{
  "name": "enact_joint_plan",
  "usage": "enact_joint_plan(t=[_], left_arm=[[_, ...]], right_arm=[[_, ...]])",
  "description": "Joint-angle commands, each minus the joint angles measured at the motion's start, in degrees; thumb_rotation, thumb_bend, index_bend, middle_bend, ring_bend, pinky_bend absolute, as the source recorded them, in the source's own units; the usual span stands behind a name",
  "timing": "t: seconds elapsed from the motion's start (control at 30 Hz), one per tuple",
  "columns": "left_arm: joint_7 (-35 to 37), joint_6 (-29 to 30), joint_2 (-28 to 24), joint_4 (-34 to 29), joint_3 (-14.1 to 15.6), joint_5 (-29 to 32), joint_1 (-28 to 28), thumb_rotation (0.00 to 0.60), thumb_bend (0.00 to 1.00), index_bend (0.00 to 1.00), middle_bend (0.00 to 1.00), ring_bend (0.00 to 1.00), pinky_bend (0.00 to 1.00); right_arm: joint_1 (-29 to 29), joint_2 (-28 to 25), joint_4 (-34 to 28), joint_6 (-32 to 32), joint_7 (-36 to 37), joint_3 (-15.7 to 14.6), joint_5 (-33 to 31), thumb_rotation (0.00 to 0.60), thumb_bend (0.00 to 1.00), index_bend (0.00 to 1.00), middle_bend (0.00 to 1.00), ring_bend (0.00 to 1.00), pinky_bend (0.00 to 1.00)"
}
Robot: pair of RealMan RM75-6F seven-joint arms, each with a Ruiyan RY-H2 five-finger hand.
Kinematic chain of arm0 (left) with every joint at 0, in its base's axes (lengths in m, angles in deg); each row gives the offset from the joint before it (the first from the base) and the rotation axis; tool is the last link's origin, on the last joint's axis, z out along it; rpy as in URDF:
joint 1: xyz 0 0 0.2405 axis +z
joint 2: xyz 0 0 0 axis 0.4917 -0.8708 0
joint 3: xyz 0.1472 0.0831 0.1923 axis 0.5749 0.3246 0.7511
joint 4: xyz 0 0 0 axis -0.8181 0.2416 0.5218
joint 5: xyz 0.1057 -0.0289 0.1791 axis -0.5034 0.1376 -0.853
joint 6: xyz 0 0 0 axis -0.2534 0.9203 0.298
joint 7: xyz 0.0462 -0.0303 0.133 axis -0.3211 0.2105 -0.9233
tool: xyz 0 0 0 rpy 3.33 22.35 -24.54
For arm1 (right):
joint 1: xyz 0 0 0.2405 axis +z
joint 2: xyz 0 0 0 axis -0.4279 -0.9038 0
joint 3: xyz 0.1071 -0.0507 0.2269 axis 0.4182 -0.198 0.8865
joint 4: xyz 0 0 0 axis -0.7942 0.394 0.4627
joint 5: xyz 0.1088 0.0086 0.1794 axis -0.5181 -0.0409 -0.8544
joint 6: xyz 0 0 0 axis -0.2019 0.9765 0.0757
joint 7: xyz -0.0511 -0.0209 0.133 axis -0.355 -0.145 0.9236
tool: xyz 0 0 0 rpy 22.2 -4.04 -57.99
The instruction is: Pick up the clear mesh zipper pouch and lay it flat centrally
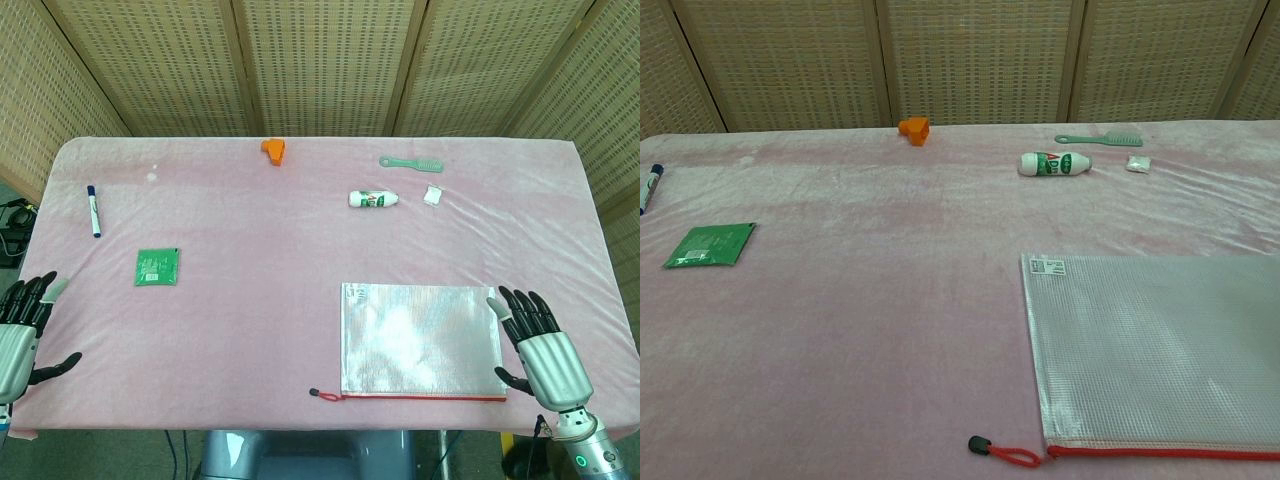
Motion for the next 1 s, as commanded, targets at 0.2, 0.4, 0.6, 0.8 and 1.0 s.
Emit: enact_joint_plan(t=[0.2,0.4,0.6,0.8,1.0], left_arm=[[0.07,0.09,0.07,0.17,-0.56,0.65,-0.06,0.600,0.00,0.00,0.00,0.00,0.00],[-0.78,-0.71,0.46,0.16,-1.24,1.92,-0.54,0.600,0.00,0.00,0.00,0.00,0.00],[-2.24,-2.97,1.32,0.68,-2.02,4.44,-1.55,0.600,0.00,0.00,0.00,0.00,0.00],[-3.30,-5.31,2.19,1.52,-3.10,7.46,-2.77,0.600,0.00,0.00,0.00,0.00,0.00],[-3.41,-6.33,2.45,2.13,-3.53,9.03,-3.25,0.600,0.00,0.00,0.00,0.00,0.00]], right_arm=[[2.73,0.13,-0.48,-4.39,0.97,0.27,0.07,0.600,0.00,0.00,0.08,0.05,0.00],[13.67,-2.10,-1.62,-19.07,11.25,0.52,2.79,0.600,0.00,0.01,0.61,0.56,0.38],[24.67,-3.85,-5.33,-32.88,25.67,0.43,3.83,0.600,0.00,0.20,0.87,0.82,0.94],[32.76,0.38,-8.44,-46.20,25.55,1.41,-0.99,0.600,0.07,0.39,0.93,0.88,1.00],[36.82,5.09,-9.26,-54.12,19.97,2.85,-10.70,0.600,0.19,0.46,0.96,0.91,1.00]])
